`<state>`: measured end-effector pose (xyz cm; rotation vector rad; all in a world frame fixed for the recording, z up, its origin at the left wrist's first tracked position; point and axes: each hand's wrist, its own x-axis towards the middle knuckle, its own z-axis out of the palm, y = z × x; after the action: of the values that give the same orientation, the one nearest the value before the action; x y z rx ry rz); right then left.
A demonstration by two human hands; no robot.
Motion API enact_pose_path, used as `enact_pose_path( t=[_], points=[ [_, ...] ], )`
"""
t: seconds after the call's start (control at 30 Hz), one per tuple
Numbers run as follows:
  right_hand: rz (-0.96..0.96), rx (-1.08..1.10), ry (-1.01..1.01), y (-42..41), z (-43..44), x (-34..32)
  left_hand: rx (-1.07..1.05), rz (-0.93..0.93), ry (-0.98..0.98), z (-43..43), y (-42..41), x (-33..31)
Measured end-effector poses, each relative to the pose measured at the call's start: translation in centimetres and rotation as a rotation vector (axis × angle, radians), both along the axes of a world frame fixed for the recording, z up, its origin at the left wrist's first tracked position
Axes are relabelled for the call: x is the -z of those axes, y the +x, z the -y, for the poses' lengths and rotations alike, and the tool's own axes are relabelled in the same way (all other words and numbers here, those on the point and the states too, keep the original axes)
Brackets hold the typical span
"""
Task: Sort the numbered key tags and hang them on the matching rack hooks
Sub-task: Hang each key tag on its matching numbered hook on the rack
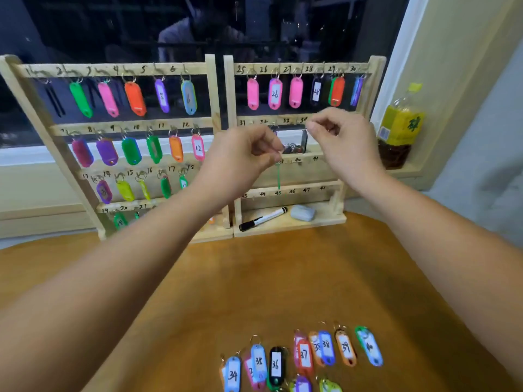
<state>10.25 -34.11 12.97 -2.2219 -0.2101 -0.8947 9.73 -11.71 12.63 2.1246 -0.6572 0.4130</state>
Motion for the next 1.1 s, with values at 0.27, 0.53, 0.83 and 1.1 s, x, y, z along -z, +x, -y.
enact_pose_path(
  t=[0.27, 0.53, 0.83, 1.1],
  points=[
    [-0.049, 0.017, -0.029, 2.4, -1.5, -1.6, -0.077, 0.084, -0.054, 3.2, 4.3, -1.9],
    [-0.169, 0.075, -0.063, 2.9, -1.5, -2.1, -0.152, 0.194, -0.076, 5.3, 6.2, -3.2],
    [-0.166, 0.064, 0.046, 0.6, -0.7, -1.0, -0.196, 0.091, -0.003, 5.7, 7.8, -3.5],
    [-0.145, 0.013, 0.125, -4.5, -1.8, 2.9, -0.162, 0.246, 0.015, 4.1, 2.3, -2.6]
  ],
)
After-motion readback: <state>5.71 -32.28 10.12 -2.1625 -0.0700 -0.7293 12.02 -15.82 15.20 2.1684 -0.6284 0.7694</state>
